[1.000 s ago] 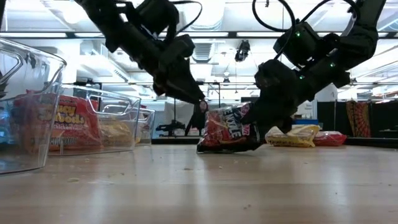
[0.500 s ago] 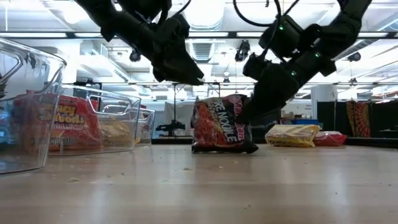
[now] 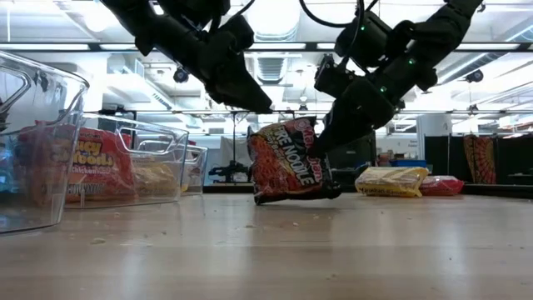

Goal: Sort Maruchan noodles
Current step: Put the black noodles pack into the bottom transparent bin

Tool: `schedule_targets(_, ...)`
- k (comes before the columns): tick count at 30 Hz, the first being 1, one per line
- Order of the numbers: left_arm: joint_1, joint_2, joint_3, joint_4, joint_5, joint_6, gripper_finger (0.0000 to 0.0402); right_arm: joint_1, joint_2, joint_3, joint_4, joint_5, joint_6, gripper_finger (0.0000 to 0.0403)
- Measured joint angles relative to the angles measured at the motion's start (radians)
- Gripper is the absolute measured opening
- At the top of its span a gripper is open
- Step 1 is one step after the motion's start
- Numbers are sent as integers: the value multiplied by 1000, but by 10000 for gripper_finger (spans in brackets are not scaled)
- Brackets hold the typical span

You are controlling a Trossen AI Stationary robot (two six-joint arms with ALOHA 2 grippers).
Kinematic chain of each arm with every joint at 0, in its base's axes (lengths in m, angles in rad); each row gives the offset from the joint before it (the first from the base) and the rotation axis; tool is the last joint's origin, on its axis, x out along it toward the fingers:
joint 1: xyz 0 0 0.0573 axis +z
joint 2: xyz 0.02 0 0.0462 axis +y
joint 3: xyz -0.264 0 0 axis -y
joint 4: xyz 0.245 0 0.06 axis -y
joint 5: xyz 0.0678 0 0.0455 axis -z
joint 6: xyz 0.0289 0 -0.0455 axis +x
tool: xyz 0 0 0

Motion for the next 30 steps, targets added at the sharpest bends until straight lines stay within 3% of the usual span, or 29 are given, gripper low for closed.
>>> schedule_targets(10, 0, 39, 1, 10, -1, 41, 282, 1, 3, 42, -2, -1, -113, 102)
schedule_targets(30, 1, 85, 1, 18, -24, 13, 285, 29, 3, 113, -24, -1, -239, 102)
